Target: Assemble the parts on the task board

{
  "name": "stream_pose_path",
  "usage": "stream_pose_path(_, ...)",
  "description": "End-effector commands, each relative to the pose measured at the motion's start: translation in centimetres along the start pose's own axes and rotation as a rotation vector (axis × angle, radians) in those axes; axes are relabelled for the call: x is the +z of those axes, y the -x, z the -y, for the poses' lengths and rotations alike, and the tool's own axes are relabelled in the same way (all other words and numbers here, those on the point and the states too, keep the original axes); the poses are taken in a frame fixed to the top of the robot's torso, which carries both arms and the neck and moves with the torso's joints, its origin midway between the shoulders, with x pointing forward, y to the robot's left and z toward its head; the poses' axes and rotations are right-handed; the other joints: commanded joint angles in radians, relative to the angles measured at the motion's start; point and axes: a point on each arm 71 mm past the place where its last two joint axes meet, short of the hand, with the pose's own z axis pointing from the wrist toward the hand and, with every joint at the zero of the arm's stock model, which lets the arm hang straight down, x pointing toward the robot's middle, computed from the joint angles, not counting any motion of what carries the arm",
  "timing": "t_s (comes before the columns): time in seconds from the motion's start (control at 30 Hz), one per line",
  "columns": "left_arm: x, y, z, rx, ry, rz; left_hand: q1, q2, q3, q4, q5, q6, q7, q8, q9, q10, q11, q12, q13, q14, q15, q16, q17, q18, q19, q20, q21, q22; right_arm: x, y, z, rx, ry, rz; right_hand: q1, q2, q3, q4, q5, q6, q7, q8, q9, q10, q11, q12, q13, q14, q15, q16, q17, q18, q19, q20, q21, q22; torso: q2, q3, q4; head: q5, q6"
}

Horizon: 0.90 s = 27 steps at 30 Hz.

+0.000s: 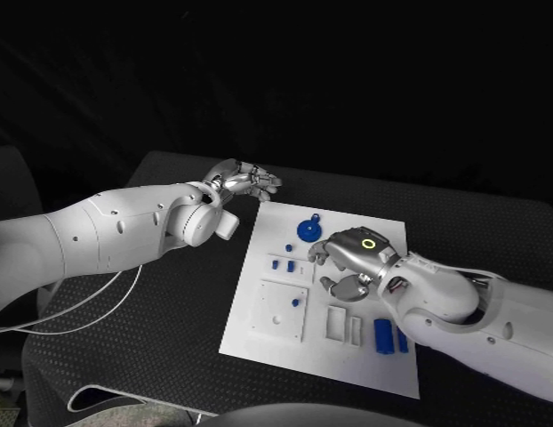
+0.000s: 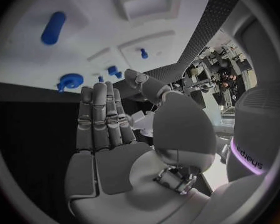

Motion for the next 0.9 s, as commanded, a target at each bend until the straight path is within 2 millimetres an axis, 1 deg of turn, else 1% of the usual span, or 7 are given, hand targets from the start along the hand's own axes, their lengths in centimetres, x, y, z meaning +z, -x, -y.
stream_pose_path(0.03, 0.1, -0.2, 0.1, -0.011, -0.011, -0.015, 0.000, 0.009, 0.001, 0.004, 0.005, -0.007, 0.002, -0.001, 0.000, -0.005, -0.001, 0.002, 0.000, 0.007, 0.000, -0.003, 0.001, 0.001, 0.005, 0.002, -0.005, 0.002, -0.5, 0.8, 1.6, 0.047, -0.078, -0.045, -0.005, 0.000, 0.002, -0.001, -0.036, 0.003, -0.001, 0.005, 0.002, 0.006, 0.001, 0.004, 0.001, 0.004, -0.010, 0.009, 0.002, 0.015, 0.012, -0.003, 0.001, 0.002, -0.001, -0.0010, -0.0004, -0.016, 0.009)
stream_pose_path(0.13, 0.2, -0.3, 0.2, -0.011, -0.012, -0.015, -0.001, 0.009, 0.001, 0.005, 0.005, -0.007, 0.002, -0.001, 0.000, -0.005, -0.001, 0.002, 0.000, 0.007, 0.000, -0.004, 0.002, 0.001, 0.005, 0.002, -0.005, 0.002, -1.2, 1.2, 3.3, 0.054, -0.130, -0.078, -0.020, 0.000, -0.013, 0.000, -0.093, 0.002, -0.004, 0.008, 0.004, -0.002, 0.004, 0.000, -0.001, 0.007, -0.008, 0.012, 0.003, 0.015, 0.016, -0.005, 0.002, 0.004, -0.003, -0.0020, -0.0020, -0.028, 0.016)
stream_pose_path(0.27, 0.2, 0.0, 0.1, -0.009, -0.013, -0.007, -0.001, 0.010, 0.001, 0.005, 0.005, -0.007, 0.002, -0.001, 0.000, -0.005, -0.002, 0.002, 0.001, 0.008, 0.000, -0.004, 0.003, 0.001, 0.006, 0.002, -0.005, 0.002, -2.0, 1.0, 4.9, 0.034, -0.170, -0.132, -0.049, -0.001, -0.053, -0.007, -0.121, -0.009, -0.001, 0.005, 0.003, -0.012, 0.007, -0.004, -0.004, 0.003, -0.005, 0.011, 0.003, 0.015, 0.011, -0.005, -0.001, 0.006, -0.004, -0.0030, -0.0039, -0.039, 0.029)
stream_pose_path(0.43, 0.2, 0.2, 0.0, -0.009, -0.012, -0.004, -0.001, 0.010, 0.000, 0.005, 0.005, -0.006, 0.002, -0.001, 0.000, -0.004, -0.002, 0.003, 0.001, 0.008, -0.001, -0.004, 0.003, 0.001, 0.006, 0.002, -0.005, 0.002, -2.4, 0.5, 5.8, 0.035, -0.190, -0.185, -0.068, -0.001, -0.117, -0.009, -0.137, -0.031, -0.001, -0.002, -0.001, -0.038, 0.015, -0.014, -0.011, -0.013, 0.003, 0.008, 0.004, 0.015, -0.006, -0.002, -0.007, 0.010, -0.004, -0.0009, -0.0054, -0.045, 0.027)
stream_pose_path(0.5, 0.2, 0.2, -0.1, -0.009, -0.011, -0.002, -0.001, 0.010, 0.001, 0.005, 0.005, -0.006, 0.002, -0.001, 0.000, -0.004, -0.002, 0.003, 0.001, 0.008, -0.001, -0.004, 0.004, 0.001, 0.006, 0.002, -0.005, 0.003, -2.5, 0.3, 6.1, 0.035, -0.200, -0.196, -0.073, 0.000, -0.136, -0.006, -0.142, -0.036, -0.005, -0.003, -0.002, -0.048, 0.016, -0.016, -0.013, -0.018, 0.004, 0.008, 0.004, 0.015, -0.009, 0.000, -0.009, 0.012, -0.004, -0.0005, -0.0041, -0.048, 0.027)
stream_pose_path(0.73, 0.3, 0.2, -0.1, -0.011, -0.011, -0.003, 0.000, 0.011, 0.001, 0.005, 0.006, -0.006, 0.002, -0.001, 0.000, -0.004, -0.002, 0.003, 0.001, 0.009, -0.001, -0.005, 0.005, 0.001, 0.007, 0.002, -0.006, 0.003, -2.5, -0.7, 6.5, 0.038, -0.214, -0.224, -0.075, 0.001, -0.148, -0.002, -0.148, -0.038, -0.003, -0.003, -0.003, -0.052, 0.018, -0.014, -0.015, -0.020, 0.006, 0.009, 0.004, 0.015, -0.009, 0.001, -0.010, 0.013, -0.004, -0.0007, -0.0048, -0.056, 0.030)
stream_pose_path(0.9, 0.3, 0.1, -0.1, -0.012, -0.010, -0.005, -0.001, 0.011, 0.001, 0.005, 0.006, -0.007, 0.002, -0.001, 0.000, -0.004, -0.002, 0.003, 0.001, 0.009, -0.001, -0.005, 0.005, 0.001, 0.007, 0.002, -0.006, 0.003, -2.6, -1.4, 6.7, 0.038, -0.218, -0.256, -0.065, 0.001, -0.143, 0.002, -0.152, -0.038, -0.004, -0.002, -0.003, -0.053, 0.019, -0.012, -0.016, -0.020, 0.007, 0.010, 0.005, 0.015, -0.007, 0.001, -0.011, 0.013, -0.003, -0.0013, -0.0011, -0.060, 0.027)
